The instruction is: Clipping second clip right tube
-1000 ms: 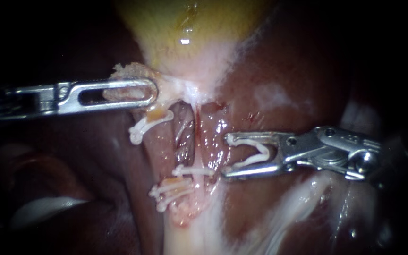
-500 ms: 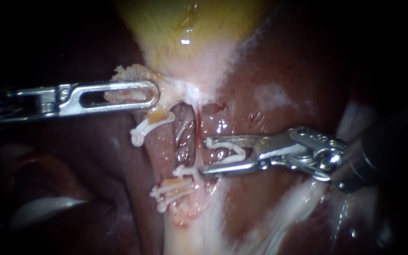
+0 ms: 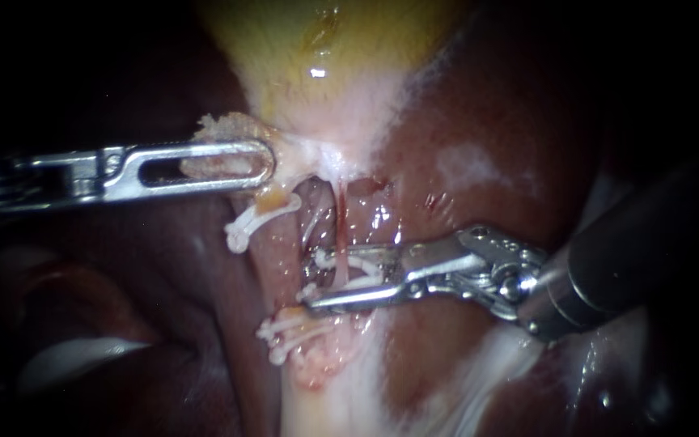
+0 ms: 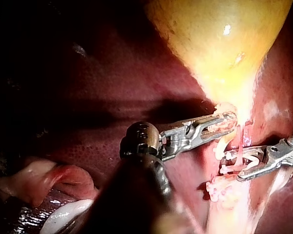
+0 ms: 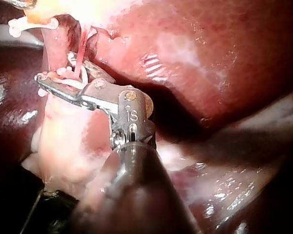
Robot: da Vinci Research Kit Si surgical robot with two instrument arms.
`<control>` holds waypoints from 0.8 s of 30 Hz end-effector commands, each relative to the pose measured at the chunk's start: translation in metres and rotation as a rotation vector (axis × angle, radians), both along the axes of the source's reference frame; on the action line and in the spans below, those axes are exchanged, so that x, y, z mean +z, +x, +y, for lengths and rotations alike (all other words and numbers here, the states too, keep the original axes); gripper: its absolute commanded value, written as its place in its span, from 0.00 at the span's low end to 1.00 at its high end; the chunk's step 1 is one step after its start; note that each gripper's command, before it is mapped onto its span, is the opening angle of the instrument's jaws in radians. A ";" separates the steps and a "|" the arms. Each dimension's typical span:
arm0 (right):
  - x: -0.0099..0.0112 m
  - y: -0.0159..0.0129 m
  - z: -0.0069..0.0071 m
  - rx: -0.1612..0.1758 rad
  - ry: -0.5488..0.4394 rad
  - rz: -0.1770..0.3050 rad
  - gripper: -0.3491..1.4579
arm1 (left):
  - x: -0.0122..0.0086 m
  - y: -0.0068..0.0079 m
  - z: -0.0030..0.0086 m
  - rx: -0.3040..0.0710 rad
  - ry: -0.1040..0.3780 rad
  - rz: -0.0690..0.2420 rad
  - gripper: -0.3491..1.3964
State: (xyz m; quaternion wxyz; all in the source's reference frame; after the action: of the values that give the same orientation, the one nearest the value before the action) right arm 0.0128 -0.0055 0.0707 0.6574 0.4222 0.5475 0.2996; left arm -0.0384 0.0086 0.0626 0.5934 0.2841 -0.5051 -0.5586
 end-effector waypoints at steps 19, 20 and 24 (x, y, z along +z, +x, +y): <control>-0.0014 0.0003 -0.0009 -0.002 0.025 0.062 0.46 | 0.0001 0.0000 -0.0001 0.001 0.000 -0.001 0.00; -0.0015 0.0003 -0.0010 -0.003 0.026 0.070 0.46 | 0.0001 0.0000 -0.0001 0.001 0.000 -0.001 0.00; -0.0027 0.0005 -0.0012 -0.016 0.046 0.125 0.45 | 0.0001 0.0000 -0.0001 0.001 0.000 -0.001 0.00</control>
State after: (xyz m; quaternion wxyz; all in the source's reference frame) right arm 0.0133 -0.0067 0.0676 0.6096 0.4652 0.5788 0.2774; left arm -0.0384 0.0085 0.0627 0.5934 0.2845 -0.5052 -0.5583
